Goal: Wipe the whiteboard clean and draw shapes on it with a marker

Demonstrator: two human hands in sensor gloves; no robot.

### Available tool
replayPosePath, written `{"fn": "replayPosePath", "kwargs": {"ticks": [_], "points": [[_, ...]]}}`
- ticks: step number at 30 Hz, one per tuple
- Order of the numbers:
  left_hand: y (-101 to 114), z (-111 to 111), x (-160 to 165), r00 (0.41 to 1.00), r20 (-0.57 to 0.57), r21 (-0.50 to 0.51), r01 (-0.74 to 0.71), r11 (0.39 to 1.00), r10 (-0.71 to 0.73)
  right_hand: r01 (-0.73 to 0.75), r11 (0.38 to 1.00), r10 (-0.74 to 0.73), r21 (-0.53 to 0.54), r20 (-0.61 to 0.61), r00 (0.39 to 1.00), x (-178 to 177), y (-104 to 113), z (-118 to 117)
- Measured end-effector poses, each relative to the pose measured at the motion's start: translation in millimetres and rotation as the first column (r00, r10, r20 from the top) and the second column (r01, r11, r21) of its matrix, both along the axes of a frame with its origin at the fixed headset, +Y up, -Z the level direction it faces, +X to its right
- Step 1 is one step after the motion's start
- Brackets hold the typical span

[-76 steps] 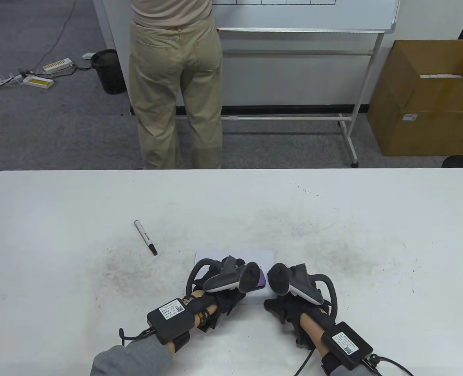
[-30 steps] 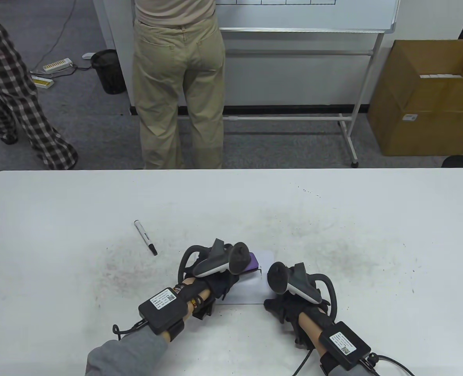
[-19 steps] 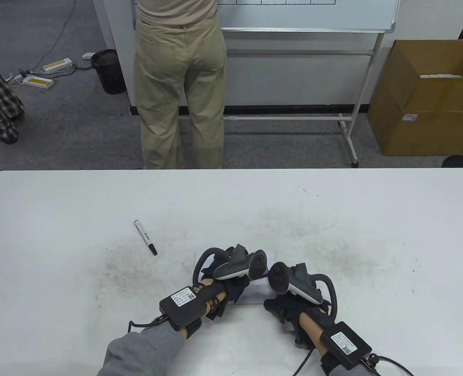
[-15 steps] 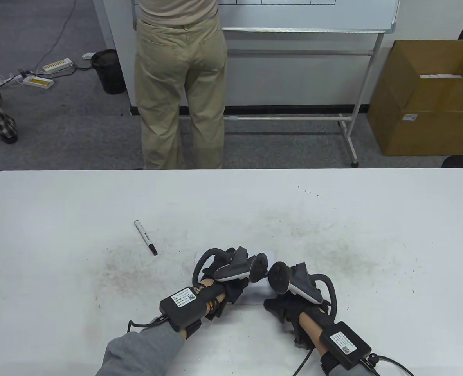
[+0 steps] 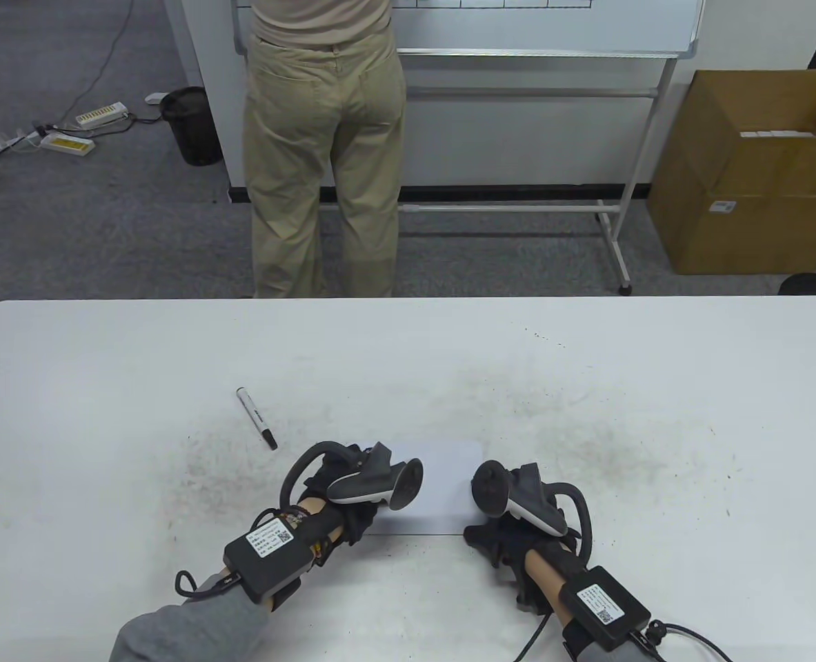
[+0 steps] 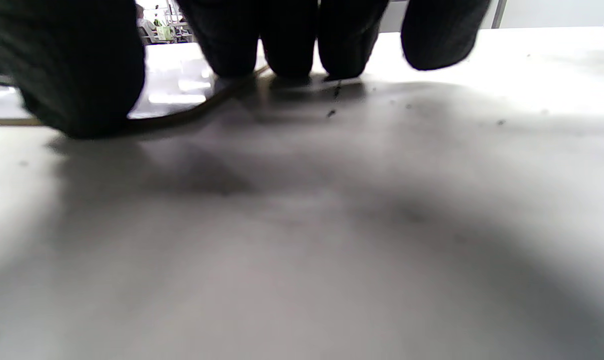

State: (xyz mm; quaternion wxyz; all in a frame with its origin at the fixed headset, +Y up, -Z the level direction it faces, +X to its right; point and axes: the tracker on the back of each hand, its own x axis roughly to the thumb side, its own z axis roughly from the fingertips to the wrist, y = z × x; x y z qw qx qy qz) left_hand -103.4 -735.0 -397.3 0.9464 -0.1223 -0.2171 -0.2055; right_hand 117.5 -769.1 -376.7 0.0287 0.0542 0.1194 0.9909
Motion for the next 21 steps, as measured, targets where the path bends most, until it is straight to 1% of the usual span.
{"fn": "replayPosePath", "kwargs": {"ticks": [3,5,8,10,11,12,14,16,20,21], "points": [[2.8,4.1,-28.6,0.998,-0.042,-0.009,0.054,0.999,-0.054,-0.005,1.000,0.005,-0.001,-0.001,1.000,-0.3,0.1,0.0],[3.4,8.3,-45.8,0.996,-0.063,-0.012,0.062,0.998,-0.063,-0.005,1.000,0.005,-0.003,-0.001,1.000,-0.3,0.2,0.0],[3.9,13.6,-61.4,0.993,-0.088,-0.016,0.071,0.997,-0.073,-0.007,1.000,0.007,-0.004,-0.003,1.000,-0.4,0.4,-0.2],[2.6,16.1,-70.0,0.988,-0.111,-0.038,0.104,0.994,-0.107,-0.007,1.000,0.007,-0.004,-0.003,1.000,-0.4,0.3,-0.2],[4.1,17.7,-72.5,0.989,-0.107,-0.021,0.098,0.995,-0.099,-0.007,1.000,0.007,-0.004,-0.004,1.000,-0.4,0.3,0.0],[6.2,18.0,-76.8,0.992,-0.099,0.006,0.077,0.997,-0.076,-0.010,1.000,0.010,-0.005,-0.005,1.000,-0.5,0.3,0.0],[11.8,19.4,-85.0,0.990,-0.133,0.011,0.041,0.999,-0.039,-0.011,1.000,0.011,-0.007,-0.005,1.000,-0.6,0.4,0.2],[19.0,18.7,-97.8,0.984,-0.172,0.041,-0.040,0.998,0.046,-0.014,1.000,0.014,-0.007,-0.007,1.000,-0.7,0.3,0.3],[28.7,15.6,-135.6,0.938,-0.285,0.109,-0.175,0.979,0.199,-0.012,1.000,0.012,-0.006,-0.007,1.000,-0.7,0.1,0.5],[29.0,14.6,-149.1,0.913,-0.327,0.139,-0.208,0.968,0.243,-0.013,1.000,0.013,-0.005,-0.008,1.000,-0.8,0.1,0.5]]}}
